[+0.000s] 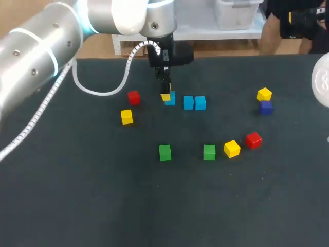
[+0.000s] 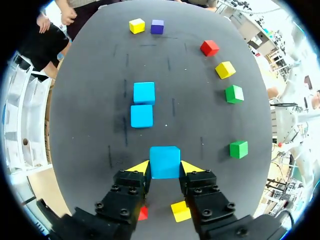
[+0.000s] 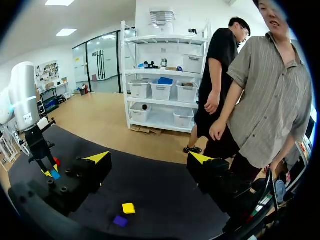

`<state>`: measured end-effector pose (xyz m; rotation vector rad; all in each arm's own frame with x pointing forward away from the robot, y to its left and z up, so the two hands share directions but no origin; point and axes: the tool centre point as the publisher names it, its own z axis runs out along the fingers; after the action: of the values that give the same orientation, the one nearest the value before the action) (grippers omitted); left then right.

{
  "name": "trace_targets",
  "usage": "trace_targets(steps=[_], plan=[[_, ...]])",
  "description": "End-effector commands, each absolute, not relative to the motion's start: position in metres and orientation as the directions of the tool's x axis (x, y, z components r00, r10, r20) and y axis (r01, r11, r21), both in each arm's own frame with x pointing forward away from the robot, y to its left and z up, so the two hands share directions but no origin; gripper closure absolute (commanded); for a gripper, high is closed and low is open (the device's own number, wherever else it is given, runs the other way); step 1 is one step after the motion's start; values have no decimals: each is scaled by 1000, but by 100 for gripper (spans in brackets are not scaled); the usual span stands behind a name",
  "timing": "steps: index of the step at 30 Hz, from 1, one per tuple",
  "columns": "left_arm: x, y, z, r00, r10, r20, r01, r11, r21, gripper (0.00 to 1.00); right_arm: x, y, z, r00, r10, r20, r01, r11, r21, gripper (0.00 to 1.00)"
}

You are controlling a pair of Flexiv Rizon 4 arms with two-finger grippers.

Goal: Place the blue cubes, place green cubes on the blue cubes, place the yellow cubes on the green cubes, then place the red cubes on the yellow cubes, and place purple cube on the red cubes.

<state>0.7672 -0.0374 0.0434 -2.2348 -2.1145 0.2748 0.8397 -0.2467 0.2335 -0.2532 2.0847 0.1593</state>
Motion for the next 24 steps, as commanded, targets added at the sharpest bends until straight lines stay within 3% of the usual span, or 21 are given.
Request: trace_targets(steps=[1, 9, 24], plan=[[781, -47, 40, 50, 998, -39, 966, -58, -252, 100, 840, -247, 234, -488, -115, -865, -246, 969, 10, 0], [779, -48, 31, 2, 1000, -9, 961, -4, -277, 100, 840, -247, 234, -488, -115, -865, -246, 969, 10, 0], [777, -54, 18, 23, 1000, 2, 956, -22, -291, 100, 840, -247, 234, -488, -115, -865, -246, 969, 10, 0]])
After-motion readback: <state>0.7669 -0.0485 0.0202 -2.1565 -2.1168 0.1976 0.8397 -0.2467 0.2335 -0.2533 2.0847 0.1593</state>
